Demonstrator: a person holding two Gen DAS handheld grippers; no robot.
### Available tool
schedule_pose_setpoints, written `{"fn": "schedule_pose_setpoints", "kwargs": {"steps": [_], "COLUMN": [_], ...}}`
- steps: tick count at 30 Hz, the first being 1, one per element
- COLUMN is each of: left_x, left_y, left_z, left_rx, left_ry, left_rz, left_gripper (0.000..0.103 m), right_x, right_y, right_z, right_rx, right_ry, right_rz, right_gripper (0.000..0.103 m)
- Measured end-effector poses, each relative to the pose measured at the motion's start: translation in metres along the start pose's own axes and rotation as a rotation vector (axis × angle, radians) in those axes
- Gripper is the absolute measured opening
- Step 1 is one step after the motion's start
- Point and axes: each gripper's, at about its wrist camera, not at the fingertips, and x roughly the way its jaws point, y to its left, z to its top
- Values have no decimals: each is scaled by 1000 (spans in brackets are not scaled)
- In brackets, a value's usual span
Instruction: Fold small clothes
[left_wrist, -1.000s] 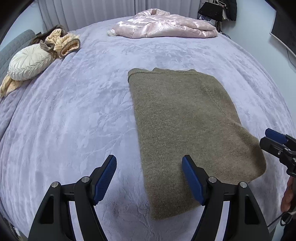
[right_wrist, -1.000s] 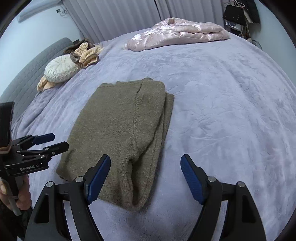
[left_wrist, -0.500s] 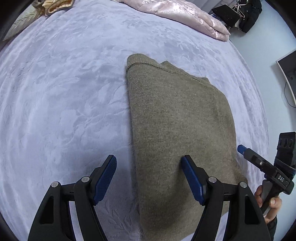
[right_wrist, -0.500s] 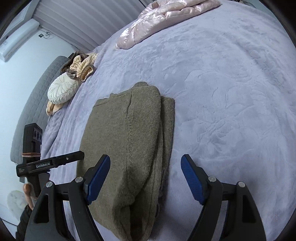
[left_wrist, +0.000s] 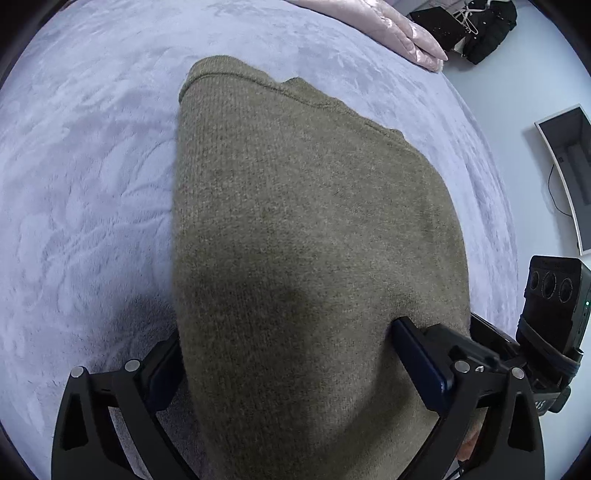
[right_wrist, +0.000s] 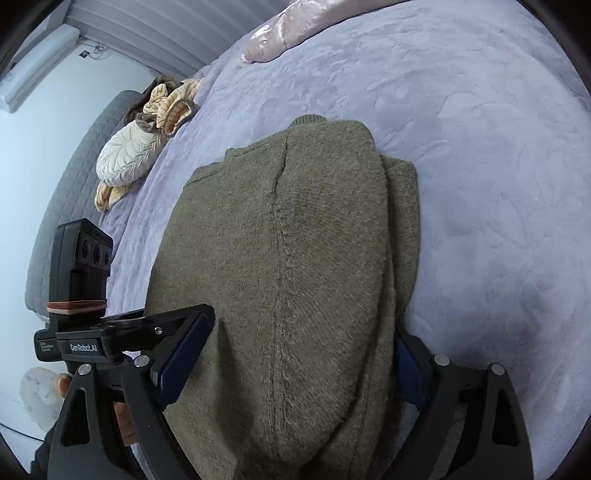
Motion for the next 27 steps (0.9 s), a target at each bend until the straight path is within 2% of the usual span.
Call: {"fn": "schedule_pose_setpoints", "kwargs": {"steps": [1,2,4,5,7,10,13,20,27], "left_x": [-2,-4,-8,-9,-12,-19,-27,-53,-71], "left_y": [-6,-9,-16,-17,-15,-17,-18,-26,-27], "left_z": [-1,-2,-5,-6,-5,-6,-10,-21,-36], "left_rx": [32,48,77,81,74,87,109,131,134], "left_ry": [-9,-17,-34,-41,-48,-59,-67,-90,-64], "left_rz": [-6,5,36,47,51,56,74,88,102], "left_gripper": [81,80,68,66,57,51,48,45,42], "right_x": [2,2,-1,-4,-12,-23,-33,-62,-77], "right_y": [6,11,18,19,16,18,28,52,73], "right_z": [-2,-3,-4,-3,-2,-2,-5,-15,-32], "right_rx": [-39,-71,-106,-99,-78,-82,-105,-116,-120], "right_ry": [1,3,-2,-11,-27,-42,-57,-100,-99], "right_rz": [-27,-52,-72,-65,-45,-32,-42,-23,-28], "right_gripper": [92,91,74,69,48,35,30,28,26]}}
